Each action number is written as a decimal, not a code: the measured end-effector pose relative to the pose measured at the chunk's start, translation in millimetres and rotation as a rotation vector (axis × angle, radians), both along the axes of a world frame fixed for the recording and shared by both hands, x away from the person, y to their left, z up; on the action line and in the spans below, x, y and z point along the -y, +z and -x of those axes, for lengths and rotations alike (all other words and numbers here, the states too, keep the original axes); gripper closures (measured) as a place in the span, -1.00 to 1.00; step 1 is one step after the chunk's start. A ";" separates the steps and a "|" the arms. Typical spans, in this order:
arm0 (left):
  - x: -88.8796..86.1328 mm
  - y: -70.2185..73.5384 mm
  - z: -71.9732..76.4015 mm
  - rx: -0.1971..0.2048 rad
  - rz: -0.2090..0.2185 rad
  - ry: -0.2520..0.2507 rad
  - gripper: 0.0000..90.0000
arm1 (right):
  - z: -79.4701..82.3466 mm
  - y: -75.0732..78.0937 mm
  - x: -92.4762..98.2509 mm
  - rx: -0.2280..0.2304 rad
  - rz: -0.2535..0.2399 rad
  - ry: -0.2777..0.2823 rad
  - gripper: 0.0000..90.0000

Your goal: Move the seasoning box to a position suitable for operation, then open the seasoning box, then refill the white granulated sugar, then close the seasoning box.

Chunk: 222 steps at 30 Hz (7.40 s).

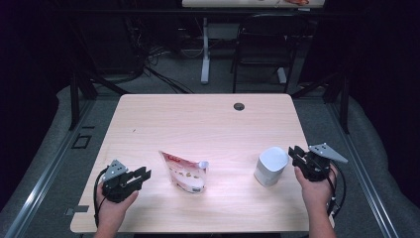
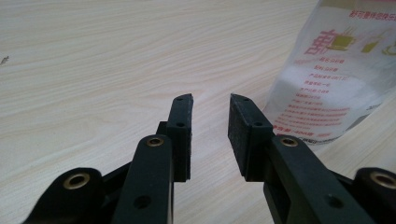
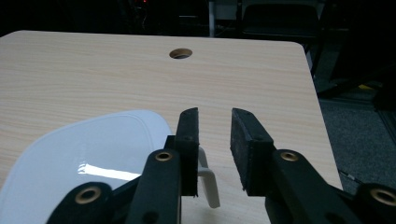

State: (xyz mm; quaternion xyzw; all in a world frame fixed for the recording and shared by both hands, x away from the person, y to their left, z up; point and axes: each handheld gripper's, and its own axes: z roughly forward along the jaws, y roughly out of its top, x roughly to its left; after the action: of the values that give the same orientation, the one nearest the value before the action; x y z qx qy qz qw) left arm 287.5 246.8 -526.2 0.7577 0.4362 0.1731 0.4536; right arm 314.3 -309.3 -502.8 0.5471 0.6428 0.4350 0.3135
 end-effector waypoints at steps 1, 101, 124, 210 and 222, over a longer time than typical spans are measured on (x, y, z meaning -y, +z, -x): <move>-0.1 -0.1 -0.1 0.000 0.000 0.000 0.57 | -0.6 -1.3 1.6 -0.007 -0.002 -0.003 0.65; -8.1 0.3 -2.3 0.014 0.012 0.031 0.54 | 39.6 -43.4 -51.7 -0.131 0.211 0.205 0.63; -7.8 -0.4 -2.1 0.012 0.004 0.026 0.54 | 57.7 -41.0 -90.0 -0.164 0.205 0.329 0.60; -10.5 -6.4 -5.2 -0.010 0.006 0.068 0.35 | 52.5 31.2 -92.2 -0.140 0.149 0.438 1.00; -12.0 -6.2 -5.0 -0.004 0.012 0.078 0.33 | 56.2 26.8 -97.7 -0.163 0.155 0.463 1.00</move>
State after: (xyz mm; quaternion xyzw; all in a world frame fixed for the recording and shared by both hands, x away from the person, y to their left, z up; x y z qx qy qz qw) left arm 292.5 258.8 -532.4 0.7375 0.4675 0.1866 0.4503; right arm 258.1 -211.6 -475.9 0.3927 0.8057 0.3990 0.1936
